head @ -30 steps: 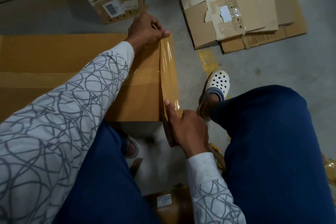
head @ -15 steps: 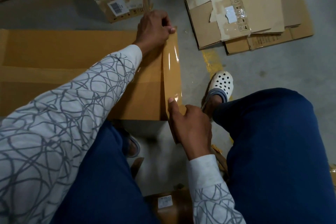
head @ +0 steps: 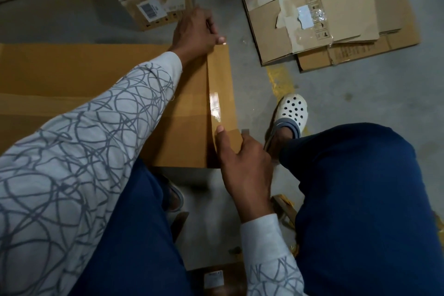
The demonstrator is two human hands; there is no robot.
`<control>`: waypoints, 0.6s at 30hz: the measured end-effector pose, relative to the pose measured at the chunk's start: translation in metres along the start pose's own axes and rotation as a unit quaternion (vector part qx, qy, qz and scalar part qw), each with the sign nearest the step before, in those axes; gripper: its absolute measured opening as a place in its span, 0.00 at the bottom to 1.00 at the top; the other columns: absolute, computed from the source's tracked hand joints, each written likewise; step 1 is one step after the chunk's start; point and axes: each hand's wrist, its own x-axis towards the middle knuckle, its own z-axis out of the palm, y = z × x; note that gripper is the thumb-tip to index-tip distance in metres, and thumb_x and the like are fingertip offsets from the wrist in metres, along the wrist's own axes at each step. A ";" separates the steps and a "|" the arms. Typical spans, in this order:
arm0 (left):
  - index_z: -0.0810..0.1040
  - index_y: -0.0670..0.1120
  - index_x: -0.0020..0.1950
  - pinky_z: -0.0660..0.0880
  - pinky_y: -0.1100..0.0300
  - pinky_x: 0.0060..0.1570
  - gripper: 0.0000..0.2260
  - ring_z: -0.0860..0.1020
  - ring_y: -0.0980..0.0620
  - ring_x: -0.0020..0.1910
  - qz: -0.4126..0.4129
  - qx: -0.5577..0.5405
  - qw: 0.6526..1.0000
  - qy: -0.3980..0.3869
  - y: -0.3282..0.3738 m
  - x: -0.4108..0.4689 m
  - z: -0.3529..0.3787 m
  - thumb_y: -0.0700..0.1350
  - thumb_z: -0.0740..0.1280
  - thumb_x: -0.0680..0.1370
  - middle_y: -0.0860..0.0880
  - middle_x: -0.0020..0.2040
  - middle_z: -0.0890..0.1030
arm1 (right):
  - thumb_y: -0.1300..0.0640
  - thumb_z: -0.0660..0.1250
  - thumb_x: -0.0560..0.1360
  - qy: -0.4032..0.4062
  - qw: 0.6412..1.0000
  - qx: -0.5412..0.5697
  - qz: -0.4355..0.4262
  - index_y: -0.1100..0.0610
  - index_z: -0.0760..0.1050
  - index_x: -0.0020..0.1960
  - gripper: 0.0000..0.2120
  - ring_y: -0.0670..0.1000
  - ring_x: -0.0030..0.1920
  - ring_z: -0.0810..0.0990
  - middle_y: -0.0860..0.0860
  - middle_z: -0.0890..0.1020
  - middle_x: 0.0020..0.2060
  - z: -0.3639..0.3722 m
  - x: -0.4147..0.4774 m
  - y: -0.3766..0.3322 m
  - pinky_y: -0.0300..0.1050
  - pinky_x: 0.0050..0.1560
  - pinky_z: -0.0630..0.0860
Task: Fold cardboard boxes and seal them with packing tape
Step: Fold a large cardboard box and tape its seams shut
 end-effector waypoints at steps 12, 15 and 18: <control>0.88 0.48 0.47 0.79 0.55 0.53 0.15 0.81 0.53 0.51 -0.073 -0.002 0.996 -0.049 -0.007 0.004 -0.011 0.56 0.81 0.67 0.51 0.48 0.86 | 0.29 0.55 0.77 0.015 0.999 0.031 -0.002 0.52 0.79 0.49 0.27 0.56 0.47 0.82 0.50 0.84 0.45 0.004 -0.002 0.000 0.55 0.49 0.79; 0.88 0.49 0.48 0.79 0.52 0.56 0.13 0.81 0.53 0.52 -0.083 -0.001 0.996 -0.043 -0.011 0.003 -0.011 0.54 0.80 0.69 0.51 0.49 0.86 | 0.29 0.55 0.77 0.024 0.999 0.032 0.000 0.52 0.79 0.49 0.27 0.55 0.46 0.82 0.50 0.84 0.44 0.006 -0.003 0.000 0.55 0.48 0.80; 0.87 0.49 0.51 0.79 0.56 0.56 0.06 0.81 0.57 0.52 -0.023 -0.007 1.000 -0.010 -0.008 -0.005 -0.015 0.47 0.76 0.75 0.51 0.50 0.86 | 0.30 0.55 0.77 0.028 0.999 0.039 0.000 0.52 0.79 0.48 0.27 0.55 0.45 0.82 0.50 0.84 0.44 0.007 -0.003 -0.001 0.55 0.47 0.80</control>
